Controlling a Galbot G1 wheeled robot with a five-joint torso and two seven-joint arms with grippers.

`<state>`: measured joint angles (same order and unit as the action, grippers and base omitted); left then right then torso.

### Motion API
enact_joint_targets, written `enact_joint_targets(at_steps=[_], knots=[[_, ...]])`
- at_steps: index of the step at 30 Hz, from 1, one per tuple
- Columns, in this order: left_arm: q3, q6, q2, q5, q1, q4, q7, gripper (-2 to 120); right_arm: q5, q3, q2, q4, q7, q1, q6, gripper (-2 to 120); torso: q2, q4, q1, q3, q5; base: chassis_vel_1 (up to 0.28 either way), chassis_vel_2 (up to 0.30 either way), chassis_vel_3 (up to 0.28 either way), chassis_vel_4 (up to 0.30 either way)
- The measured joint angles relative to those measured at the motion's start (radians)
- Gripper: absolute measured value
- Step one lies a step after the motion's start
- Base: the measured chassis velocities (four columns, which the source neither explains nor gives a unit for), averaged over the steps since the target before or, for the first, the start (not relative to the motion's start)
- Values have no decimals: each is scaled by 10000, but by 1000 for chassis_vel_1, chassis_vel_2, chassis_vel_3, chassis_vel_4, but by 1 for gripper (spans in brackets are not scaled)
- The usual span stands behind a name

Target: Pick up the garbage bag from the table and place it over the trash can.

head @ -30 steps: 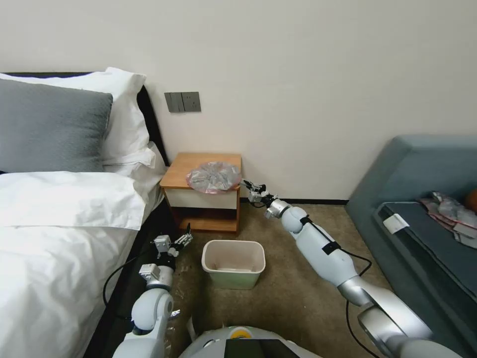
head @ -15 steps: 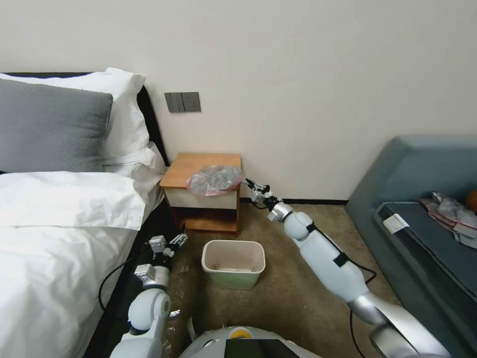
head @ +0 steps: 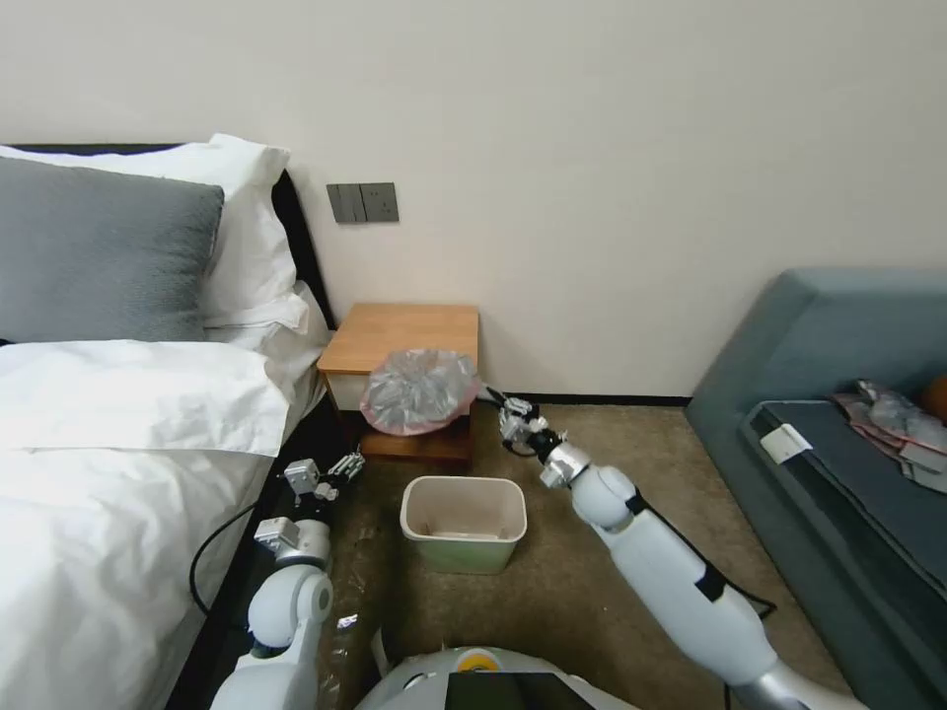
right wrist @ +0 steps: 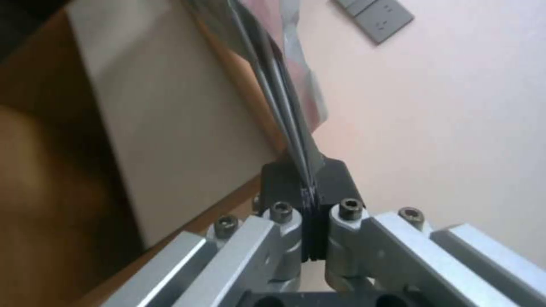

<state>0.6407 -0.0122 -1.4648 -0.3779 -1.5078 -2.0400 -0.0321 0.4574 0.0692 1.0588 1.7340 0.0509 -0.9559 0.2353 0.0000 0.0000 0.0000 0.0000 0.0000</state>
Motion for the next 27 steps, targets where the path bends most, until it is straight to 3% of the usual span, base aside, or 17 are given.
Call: enact_joint_targets(at_steps=[19, 27], knots=[[38, 18, 143, -374, 20, -157, -56, 100, 963, 451, -40, 747, -43, -3017, 967, 0, 0, 0, -1, 0, 0, 0, 0, 0, 0], [-44, 17, 140, -374, 36, -129, -54, 100, 1195, 381, -264, 811, -43, -3604, 1164, 0, 0, 0, -1, 0, 0, 0, 0, 0, 0]])
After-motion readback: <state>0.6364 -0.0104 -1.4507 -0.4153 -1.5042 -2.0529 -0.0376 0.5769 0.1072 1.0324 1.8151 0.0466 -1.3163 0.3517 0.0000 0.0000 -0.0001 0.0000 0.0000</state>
